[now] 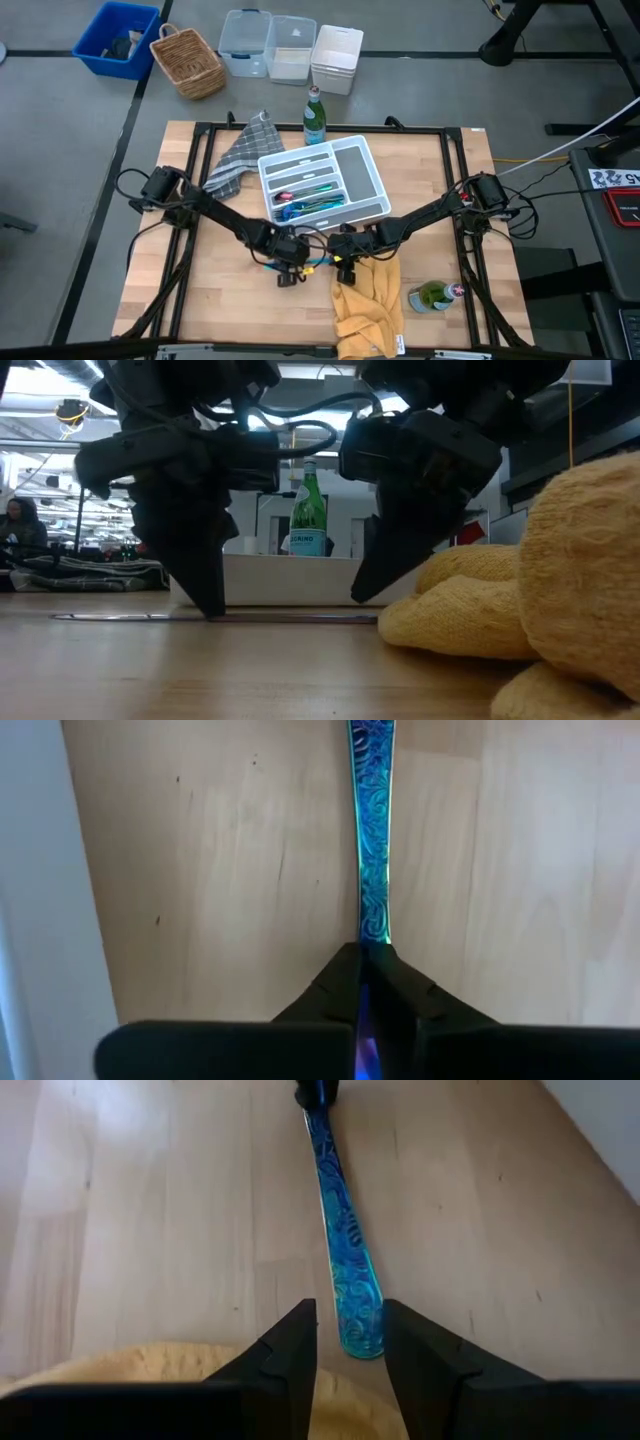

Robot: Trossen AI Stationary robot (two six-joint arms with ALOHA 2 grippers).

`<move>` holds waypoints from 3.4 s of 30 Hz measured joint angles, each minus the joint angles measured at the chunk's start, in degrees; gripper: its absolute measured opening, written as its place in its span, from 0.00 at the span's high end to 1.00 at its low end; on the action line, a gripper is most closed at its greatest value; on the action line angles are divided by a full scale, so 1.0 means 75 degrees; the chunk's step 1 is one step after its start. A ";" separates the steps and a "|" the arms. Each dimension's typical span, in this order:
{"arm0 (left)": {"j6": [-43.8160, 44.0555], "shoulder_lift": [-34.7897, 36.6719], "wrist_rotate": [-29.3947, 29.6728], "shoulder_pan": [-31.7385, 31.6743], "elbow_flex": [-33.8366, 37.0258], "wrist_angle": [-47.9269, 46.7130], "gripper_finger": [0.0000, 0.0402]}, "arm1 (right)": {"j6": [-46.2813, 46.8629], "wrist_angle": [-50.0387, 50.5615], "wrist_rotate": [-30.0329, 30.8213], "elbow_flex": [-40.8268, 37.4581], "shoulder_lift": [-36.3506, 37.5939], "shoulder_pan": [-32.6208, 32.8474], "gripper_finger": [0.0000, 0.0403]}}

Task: Sort silverware
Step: Put the table knife in the silverware tray

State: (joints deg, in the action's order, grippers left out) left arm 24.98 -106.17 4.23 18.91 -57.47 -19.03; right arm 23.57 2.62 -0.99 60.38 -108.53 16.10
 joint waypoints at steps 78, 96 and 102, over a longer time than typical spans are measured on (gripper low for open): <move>0.0077 0.0522 -0.0343 -0.0615 0.0000 0.0603 0.99 | -0.1121 0.0958 0.0768 0.0015 -0.0393 0.0015 0.77; 0.0240 0.0769 -0.0364 -0.0605 -0.0010 0.0110 0.99 | -0.1116 0.0586 0.0934 0.0000 -0.0408 -0.0004 0.90; 0.0224 0.0985 -0.0361 -0.0605 -0.0012 -0.0341 0.99 | -0.1118 0.0546 0.0895 -0.0003 -0.0354 -0.0006 0.93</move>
State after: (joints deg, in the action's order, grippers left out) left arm 26.66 -98.78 1.52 14.37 -57.56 -21.58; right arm 15.19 6.71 5.72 60.36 -111.18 16.05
